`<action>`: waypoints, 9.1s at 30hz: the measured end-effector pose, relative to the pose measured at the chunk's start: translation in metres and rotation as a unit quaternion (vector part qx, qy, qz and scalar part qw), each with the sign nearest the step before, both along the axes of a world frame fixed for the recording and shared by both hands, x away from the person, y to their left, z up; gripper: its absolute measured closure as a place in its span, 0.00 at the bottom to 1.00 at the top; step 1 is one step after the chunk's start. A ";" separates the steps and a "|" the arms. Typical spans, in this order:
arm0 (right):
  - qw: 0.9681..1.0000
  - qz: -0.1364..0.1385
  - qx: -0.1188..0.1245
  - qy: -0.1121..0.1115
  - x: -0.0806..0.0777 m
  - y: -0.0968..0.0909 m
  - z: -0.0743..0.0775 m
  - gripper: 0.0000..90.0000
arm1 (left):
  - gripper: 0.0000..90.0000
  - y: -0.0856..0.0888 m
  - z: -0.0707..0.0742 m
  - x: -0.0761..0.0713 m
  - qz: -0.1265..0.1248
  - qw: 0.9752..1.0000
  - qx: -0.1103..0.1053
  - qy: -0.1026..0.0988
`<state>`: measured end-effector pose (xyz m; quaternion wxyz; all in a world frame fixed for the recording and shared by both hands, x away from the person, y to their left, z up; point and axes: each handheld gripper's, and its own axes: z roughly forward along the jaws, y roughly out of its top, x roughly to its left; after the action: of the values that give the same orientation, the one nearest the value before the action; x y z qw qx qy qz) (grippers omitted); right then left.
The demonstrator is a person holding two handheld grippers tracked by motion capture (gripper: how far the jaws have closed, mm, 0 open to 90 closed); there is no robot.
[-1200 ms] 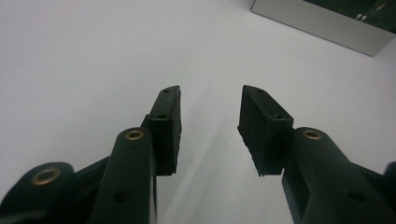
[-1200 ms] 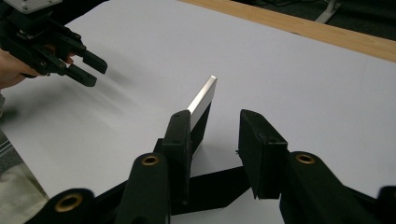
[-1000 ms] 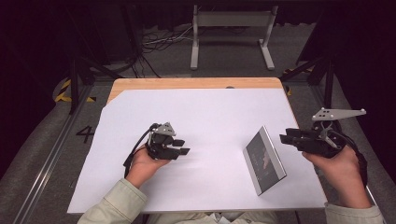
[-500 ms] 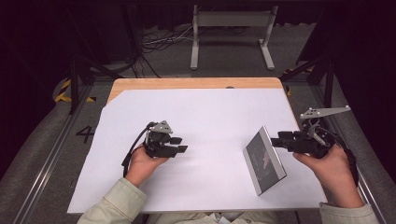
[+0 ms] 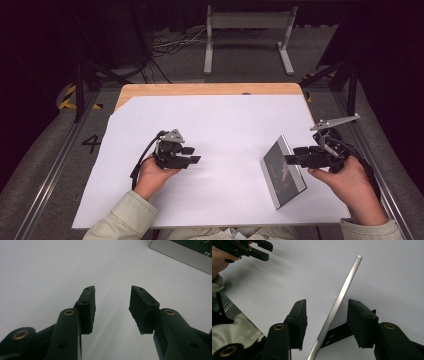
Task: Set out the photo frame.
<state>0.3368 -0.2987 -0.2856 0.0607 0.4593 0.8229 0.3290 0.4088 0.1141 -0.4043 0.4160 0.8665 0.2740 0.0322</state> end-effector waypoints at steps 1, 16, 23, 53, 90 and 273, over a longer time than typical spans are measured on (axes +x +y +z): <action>1.000 0.000 -0.003 0.001 0.000 0.001 -0.001 0.56 | 0.63 0.000 0.000 0.000 0.000 1.000 0.000 0.000; 1.000 0.001 -0.026 0.011 0.005 0.012 -0.015 0.61 | 0.62 -0.001 -0.001 0.000 -0.001 1.000 0.001 0.004; 0.999 -0.006 -0.041 0.002 0.004 0.014 -0.014 0.73 | 0.62 0.000 -0.002 0.001 -0.004 1.000 -0.005 0.006; 0.998 0.025 -0.051 -0.017 -0.001 0.030 0.007 0.93 | 0.62 0.001 -0.001 0.000 -0.002 1.000 -0.010 0.007; 0.972 0.209 -0.082 -0.068 0.060 0.090 0.034 0.93 | 0.61 0.069 -0.002 -0.014 0.107 0.994 -0.005 -0.013; 0.975 0.165 0.025 -0.147 0.089 -0.036 -0.021 0.29 | 0.47 0.081 -0.007 -0.010 0.126 0.991 -0.012 -0.039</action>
<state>0.4257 -0.3349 -0.3071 0.1144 0.2653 0.8608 0.4189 0.3984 0.1952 -0.4111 0.4294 0.8183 0.3644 0.1152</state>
